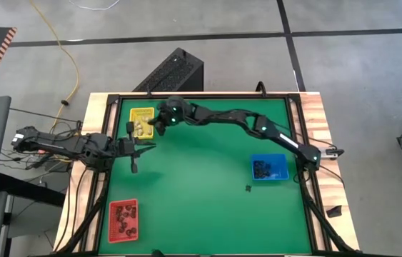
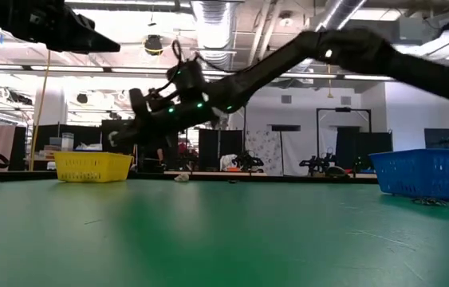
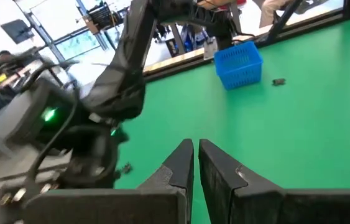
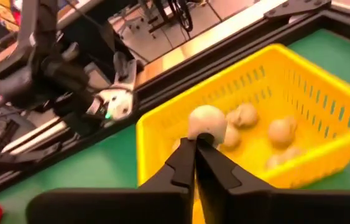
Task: Sort Halloween decoration
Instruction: Put the white skull toy into the yellow bin, then put the black spider toy into the blue bin
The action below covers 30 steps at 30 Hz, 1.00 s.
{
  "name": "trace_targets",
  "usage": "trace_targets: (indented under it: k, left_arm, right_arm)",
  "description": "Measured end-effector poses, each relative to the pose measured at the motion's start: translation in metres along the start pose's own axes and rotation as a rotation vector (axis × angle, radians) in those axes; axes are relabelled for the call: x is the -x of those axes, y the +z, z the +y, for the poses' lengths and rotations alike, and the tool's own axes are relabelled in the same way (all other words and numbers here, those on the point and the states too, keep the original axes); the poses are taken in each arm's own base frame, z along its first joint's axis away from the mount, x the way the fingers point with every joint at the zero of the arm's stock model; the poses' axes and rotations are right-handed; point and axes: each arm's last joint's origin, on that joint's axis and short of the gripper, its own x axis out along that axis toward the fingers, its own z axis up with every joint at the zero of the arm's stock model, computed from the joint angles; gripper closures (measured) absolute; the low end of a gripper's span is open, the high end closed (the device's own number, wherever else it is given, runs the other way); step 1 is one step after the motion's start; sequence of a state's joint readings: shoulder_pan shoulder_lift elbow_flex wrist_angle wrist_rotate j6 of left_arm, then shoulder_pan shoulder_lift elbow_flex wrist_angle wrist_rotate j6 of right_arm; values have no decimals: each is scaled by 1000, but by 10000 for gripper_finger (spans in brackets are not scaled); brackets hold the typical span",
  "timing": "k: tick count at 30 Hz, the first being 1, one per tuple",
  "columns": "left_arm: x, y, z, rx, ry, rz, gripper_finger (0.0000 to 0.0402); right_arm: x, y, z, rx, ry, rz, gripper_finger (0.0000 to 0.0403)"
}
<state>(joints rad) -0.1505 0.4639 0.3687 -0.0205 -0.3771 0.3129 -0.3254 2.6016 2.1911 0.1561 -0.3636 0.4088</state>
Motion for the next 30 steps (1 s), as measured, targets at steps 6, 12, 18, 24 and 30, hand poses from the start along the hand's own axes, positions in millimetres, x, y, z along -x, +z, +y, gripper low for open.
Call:
trace_targets:
  k: [6,12,18,24,30]
  left_arm:
    - [0,1,0,-68,-1,-9,386]
    - [0,2,0,-122,-2,-20,386]
    - [0,1,-2,-121,-77,-34,386]
    - [-19,8,-9,-74,-210,-154,386]
    - [-87,-41,6,-8,-54,182,386]
  right_arm:
    - [-11,5,-10,14,20,-50,316]
    - [-5,15,-16,6,-2,-45,267]
    - [34,46,-30,-100,10,149,235]
    - [118,83,-12,-68,-126,497,240]
    - [193,94,40,-24,-346,852,253]
